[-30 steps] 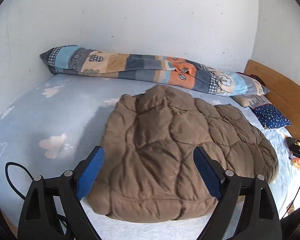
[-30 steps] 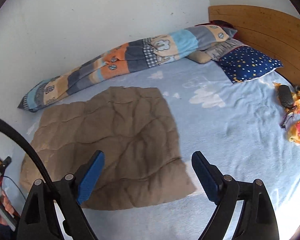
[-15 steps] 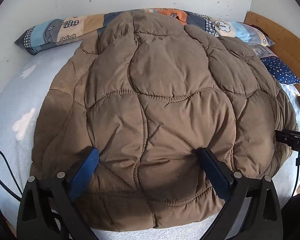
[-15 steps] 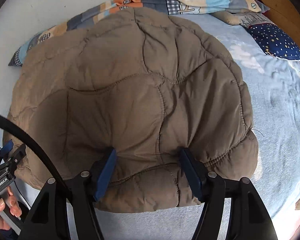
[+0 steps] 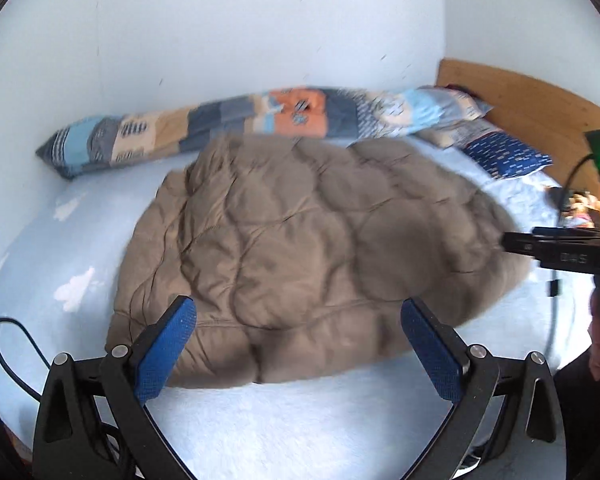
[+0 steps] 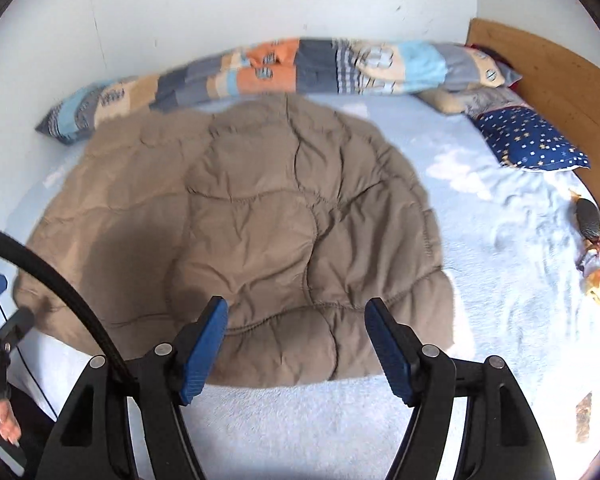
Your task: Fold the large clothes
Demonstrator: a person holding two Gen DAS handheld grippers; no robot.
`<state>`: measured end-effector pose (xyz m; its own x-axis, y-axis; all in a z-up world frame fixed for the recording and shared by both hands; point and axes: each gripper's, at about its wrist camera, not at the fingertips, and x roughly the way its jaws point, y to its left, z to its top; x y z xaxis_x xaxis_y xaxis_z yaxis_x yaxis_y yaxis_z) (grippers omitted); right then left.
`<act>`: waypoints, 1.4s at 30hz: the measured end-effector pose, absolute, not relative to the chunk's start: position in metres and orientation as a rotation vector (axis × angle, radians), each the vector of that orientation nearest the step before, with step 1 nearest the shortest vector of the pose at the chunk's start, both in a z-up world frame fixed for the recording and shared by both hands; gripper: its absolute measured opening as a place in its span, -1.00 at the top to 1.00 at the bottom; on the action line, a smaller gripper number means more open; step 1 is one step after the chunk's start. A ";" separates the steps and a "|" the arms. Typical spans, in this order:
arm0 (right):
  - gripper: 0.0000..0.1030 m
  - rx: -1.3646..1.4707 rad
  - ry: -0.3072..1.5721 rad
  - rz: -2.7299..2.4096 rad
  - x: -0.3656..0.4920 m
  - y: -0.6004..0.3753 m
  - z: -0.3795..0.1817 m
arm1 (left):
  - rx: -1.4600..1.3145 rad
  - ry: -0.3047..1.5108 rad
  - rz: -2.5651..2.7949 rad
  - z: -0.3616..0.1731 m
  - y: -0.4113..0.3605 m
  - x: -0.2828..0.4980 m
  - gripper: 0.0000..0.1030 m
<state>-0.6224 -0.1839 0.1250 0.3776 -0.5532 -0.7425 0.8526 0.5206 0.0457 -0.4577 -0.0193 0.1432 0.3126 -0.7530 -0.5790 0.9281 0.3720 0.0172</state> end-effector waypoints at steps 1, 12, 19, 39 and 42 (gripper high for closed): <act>-0.51 0.471 0.707 -0.939 -0.631 -0.177 0.130 | 0.373 0.506 -1.172 0.155 -0.012 -0.473 -0.99; -0.56 0.596 0.423 -1.036 -0.729 -0.130 0.173 | 0.211 0.418 -1.672 0.328 0.023 -0.626 -0.99; -0.56 0.656 0.375 -1.068 -0.763 -0.129 0.174 | 0.091 0.522 -1.918 0.370 0.046 -0.643 -0.99; -0.68 0.413 0.589 -0.919 -0.643 -0.109 0.149 | 0.337 0.751 -0.916 0.122 -0.011 -0.453 -0.99; -0.72 0.396 0.596 -0.903 -0.636 -0.101 0.146 | 0.396 0.753 -0.933 0.110 -0.024 -0.456 -0.99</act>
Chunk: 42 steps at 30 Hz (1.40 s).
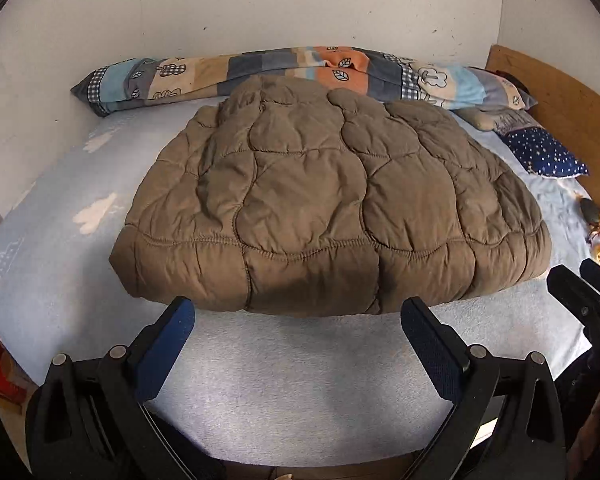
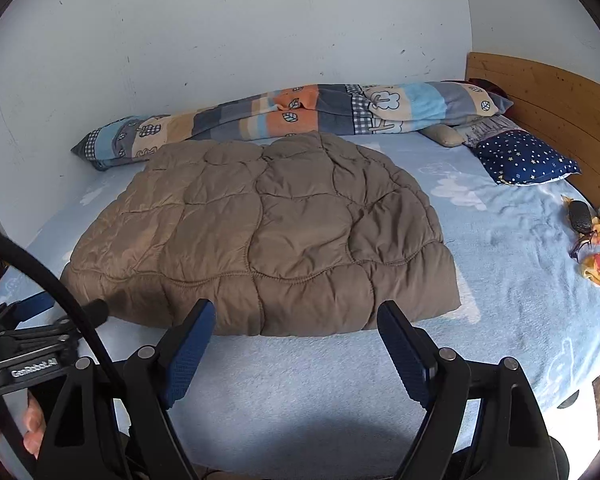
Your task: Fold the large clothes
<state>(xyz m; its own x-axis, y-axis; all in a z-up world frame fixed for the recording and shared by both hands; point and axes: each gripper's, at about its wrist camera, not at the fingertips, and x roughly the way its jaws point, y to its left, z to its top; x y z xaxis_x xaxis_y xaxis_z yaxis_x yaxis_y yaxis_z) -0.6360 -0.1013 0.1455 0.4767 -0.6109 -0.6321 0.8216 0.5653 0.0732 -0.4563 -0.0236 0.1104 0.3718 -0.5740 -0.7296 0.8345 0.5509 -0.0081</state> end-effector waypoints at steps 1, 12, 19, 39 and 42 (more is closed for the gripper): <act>-0.74 0.389 0.597 -0.902 -0.633 -0.099 0.145 | 0.409 0.752 -0.939 0.107 -0.026 -0.456 -0.99; -0.77 0.398 0.663 -0.888 -0.589 -0.109 0.124 | 0.421 0.737 -0.934 0.111 -0.024 -0.437 -0.99; -0.77 0.387 0.697 -0.884 -0.580 -0.106 0.120 | 0.427 0.761 -0.957 0.111 -0.027 -0.437 -0.99; -0.78 0.376 0.681 -0.894 -0.577 -0.104 0.124 | 0.486 0.701 -0.855 0.121 -0.033 -0.443 -0.99; -0.78 0.383 0.673 -0.899 -0.580 -0.105 0.125 | 0.506 0.702 -0.840 0.120 -0.035 -0.443 -0.99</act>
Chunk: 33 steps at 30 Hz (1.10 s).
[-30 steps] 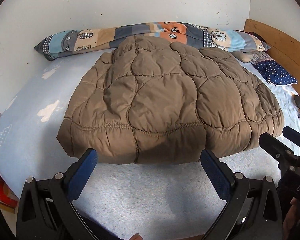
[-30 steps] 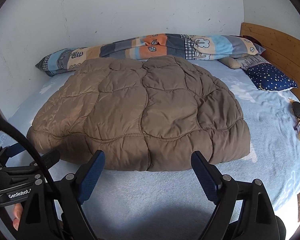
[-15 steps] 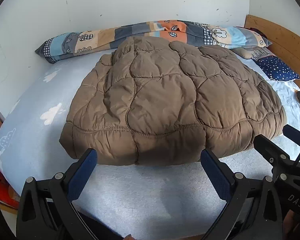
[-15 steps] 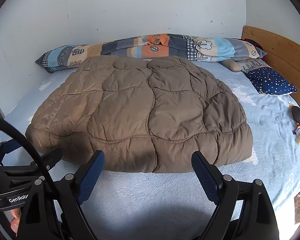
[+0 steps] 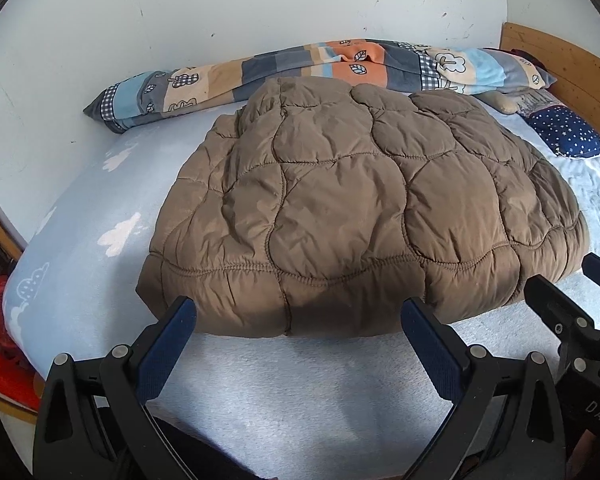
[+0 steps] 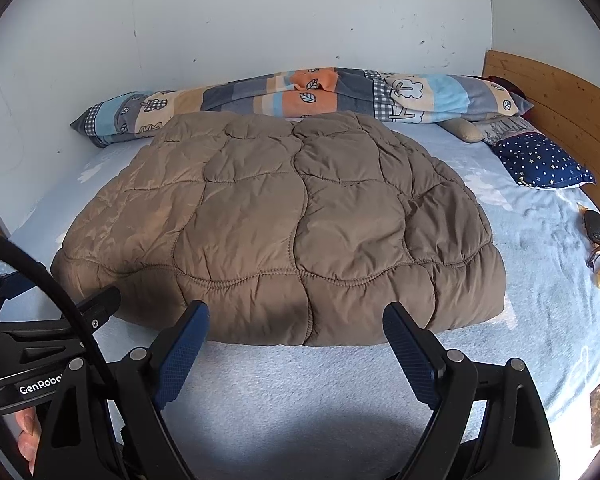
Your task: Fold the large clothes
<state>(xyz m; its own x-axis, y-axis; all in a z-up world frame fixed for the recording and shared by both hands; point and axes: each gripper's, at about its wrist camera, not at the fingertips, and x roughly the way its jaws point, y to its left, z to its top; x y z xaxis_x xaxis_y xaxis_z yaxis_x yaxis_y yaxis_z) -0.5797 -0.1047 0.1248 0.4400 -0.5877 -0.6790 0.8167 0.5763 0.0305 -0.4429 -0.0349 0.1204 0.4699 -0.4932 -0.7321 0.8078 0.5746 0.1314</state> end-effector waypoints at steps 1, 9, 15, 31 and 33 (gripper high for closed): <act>-0.78 0.388 0.670 -0.901 -0.581 -0.105 0.125 | 0.519 0.687 -0.828 0.120 -0.035 -0.444 -0.99; -0.78 0.415 0.656 -0.912 -0.586 -0.110 0.126 | 0.557 0.643 -0.771 0.121 -0.035 -0.446 -0.99; -0.78 0.417 0.654 -0.915 -0.588 -0.110 0.126 | 0.562 0.643 -0.759 0.120 -0.034 -0.445 -0.99; -0.78 0.417 0.663 -0.917 -0.587 -0.111 0.125 | 0.565 0.649 -0.751 0.118 -0.034 -0.442 -0.99; -0.79 0.417 0.663 -0.916 -0.587 -0.111 0.125 | 0.567 0.653 -0.753 0.117 -0.034 -0.442 -0.99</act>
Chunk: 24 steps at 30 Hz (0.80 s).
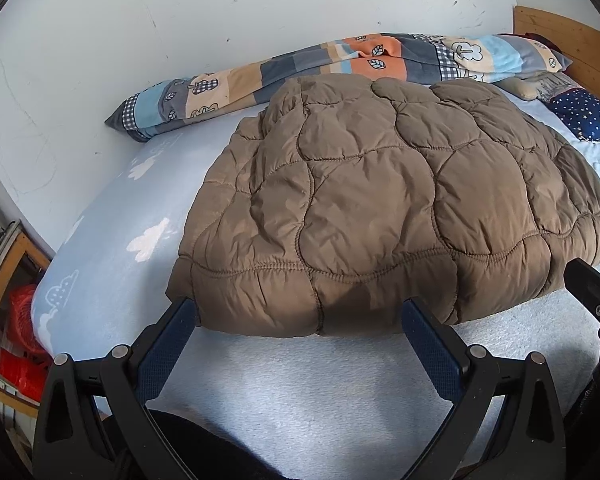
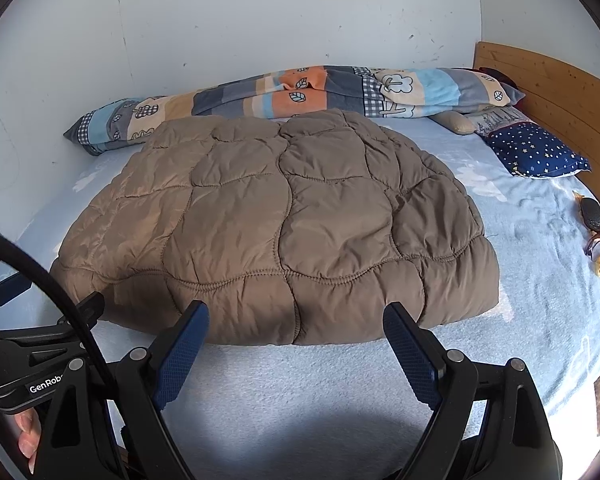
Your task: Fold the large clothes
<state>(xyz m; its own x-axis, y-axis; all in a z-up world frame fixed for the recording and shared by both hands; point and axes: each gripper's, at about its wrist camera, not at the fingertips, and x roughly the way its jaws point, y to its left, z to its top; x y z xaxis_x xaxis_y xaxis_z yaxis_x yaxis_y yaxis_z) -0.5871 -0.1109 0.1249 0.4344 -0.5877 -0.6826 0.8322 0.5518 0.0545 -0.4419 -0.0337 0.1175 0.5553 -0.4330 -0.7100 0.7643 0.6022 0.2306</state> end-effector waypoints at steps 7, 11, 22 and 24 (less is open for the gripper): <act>-0.79 0.419 0.662 -0.918 -0.588 -0.111 0.125 | 0.571 0.658 -0.752 0.117 -0.034 -0.441 -0.99; -0.79 0.420 0.661 -0.918 -0.588 -0.111 0.125 | 0.572 0.658 -0.750 0.116 -0.034 -0.440 -0.99; -0.79 0.418 0.661 -0.922 -0.589 -0.111 0.125 | 0.574 0.661 -0.750 0.116 -0.035 -0.440 -0.99; -0.79 0.419 0.660 -0.922 -0.589 -0.111 0.125 | 0.574 0.660 -0.748 0.115 -0.035 -0.440 -0.99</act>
<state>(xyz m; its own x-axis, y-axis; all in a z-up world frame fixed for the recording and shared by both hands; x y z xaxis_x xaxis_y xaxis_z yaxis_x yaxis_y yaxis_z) -0.5891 -0.1113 0.1249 0.4318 -0.5905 -0.6818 0.8354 0.5468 0.0555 -0.4402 -0.0347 0.1155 0.5548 -0.4239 -0.7159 0.7630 0.6022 0.2347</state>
